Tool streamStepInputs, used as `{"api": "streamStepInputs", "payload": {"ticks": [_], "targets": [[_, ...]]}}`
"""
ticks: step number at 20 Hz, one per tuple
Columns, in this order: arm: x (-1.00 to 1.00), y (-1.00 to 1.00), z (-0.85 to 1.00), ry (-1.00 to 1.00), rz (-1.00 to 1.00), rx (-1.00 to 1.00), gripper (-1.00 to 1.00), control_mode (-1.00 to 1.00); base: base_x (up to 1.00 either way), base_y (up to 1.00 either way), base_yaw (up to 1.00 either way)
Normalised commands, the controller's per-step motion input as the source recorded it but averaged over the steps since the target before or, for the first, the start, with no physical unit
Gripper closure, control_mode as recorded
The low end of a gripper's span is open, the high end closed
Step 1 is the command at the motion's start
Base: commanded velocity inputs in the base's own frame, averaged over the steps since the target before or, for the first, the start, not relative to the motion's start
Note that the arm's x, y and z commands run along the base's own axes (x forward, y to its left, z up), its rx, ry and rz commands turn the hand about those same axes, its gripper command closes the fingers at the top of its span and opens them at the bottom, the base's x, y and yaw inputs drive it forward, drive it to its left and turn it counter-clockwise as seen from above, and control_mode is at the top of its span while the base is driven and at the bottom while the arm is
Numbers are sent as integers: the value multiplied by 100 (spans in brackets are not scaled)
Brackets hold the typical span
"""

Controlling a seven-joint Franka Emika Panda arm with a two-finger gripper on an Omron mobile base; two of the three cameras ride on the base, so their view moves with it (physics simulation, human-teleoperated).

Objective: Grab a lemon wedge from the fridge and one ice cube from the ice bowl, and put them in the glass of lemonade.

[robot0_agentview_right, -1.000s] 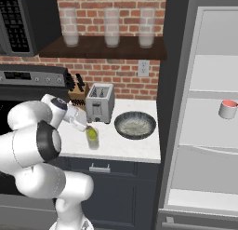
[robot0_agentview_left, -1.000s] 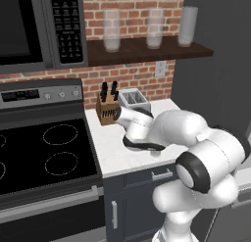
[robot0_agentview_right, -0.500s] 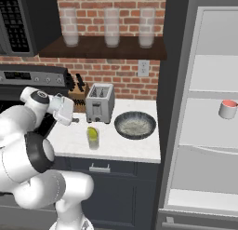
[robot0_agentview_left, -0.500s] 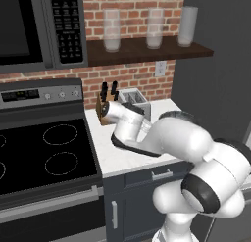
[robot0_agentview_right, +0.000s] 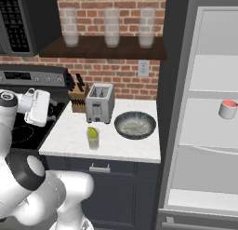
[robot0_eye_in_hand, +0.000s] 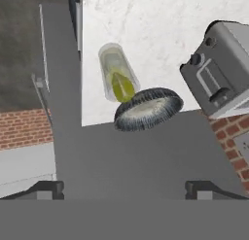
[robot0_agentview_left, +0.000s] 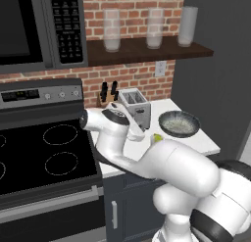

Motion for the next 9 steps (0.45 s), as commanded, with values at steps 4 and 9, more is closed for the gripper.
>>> {"api": "streamStepInputs", "payload": {"ticks": [4,9], "targets": [[-49,54,36,-16,0,0,-100,-100,0,0,0],[-89,29,20,-21,0,0,-100,-100,0,0,0]]}}
